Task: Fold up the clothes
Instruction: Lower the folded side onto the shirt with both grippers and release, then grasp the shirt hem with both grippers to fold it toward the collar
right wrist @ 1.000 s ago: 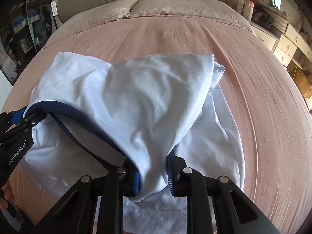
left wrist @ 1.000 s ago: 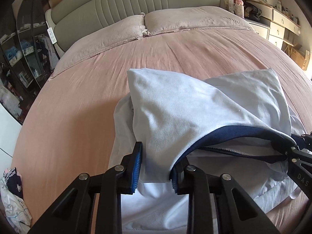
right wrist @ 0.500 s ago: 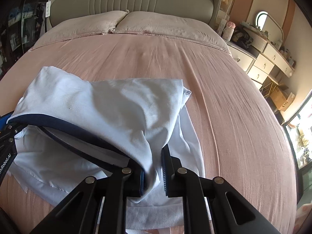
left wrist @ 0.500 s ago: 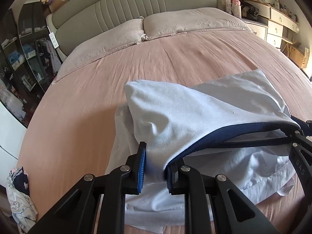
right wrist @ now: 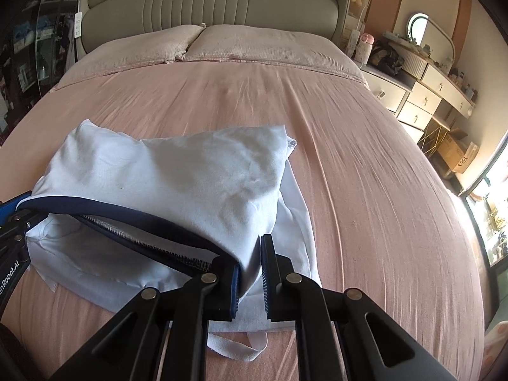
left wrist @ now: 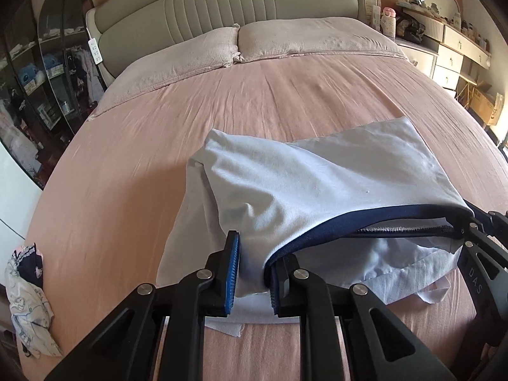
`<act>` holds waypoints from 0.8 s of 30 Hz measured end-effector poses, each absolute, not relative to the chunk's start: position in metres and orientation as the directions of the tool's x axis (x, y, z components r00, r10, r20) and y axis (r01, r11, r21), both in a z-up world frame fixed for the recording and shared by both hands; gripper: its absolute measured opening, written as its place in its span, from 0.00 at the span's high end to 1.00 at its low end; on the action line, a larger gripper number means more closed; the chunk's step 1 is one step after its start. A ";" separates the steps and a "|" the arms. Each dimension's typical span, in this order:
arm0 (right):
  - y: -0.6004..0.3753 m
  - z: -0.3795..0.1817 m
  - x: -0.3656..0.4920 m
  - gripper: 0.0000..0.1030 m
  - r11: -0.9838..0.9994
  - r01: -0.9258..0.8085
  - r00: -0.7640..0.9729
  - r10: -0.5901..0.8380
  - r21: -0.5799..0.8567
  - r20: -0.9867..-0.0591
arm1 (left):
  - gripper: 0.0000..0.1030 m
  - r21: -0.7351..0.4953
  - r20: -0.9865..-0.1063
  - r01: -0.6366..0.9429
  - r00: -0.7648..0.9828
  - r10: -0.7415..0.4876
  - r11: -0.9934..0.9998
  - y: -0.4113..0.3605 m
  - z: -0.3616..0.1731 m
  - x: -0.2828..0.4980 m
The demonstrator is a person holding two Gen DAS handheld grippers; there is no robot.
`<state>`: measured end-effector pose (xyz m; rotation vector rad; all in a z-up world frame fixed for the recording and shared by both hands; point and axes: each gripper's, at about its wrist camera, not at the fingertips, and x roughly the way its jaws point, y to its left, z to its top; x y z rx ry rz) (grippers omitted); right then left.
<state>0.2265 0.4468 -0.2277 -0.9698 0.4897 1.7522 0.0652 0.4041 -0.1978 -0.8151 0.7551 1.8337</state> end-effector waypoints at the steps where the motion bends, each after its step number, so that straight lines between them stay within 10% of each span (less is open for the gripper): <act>1: 0.445 -0.227 0.228 0.92 -0.387 -0.915 -0.148 0.585 -0.114 -0.797 | 0.86 0.138 -0.798 -0.924 -0.316 0.513 -0.356 0.401 -0.196 0.066; 17: 0.421 -0.232 0.237 0.92 -0.427 -0.901 -0.168 0.517 -0.082 -0.840 | 0.86 0.191 -0.815 -0.925 -0.335 0.472 -0.328 0.376 -0.205 0.091; 24: 0.412 -0.224 0.242 0.90 -0.450 -0.893 -0.251 0.471 0.014 -0.846 | 0.85 0.029 -0.833 -0.939 -0.211 0.510 -0.342 0.362 -0.188 0.087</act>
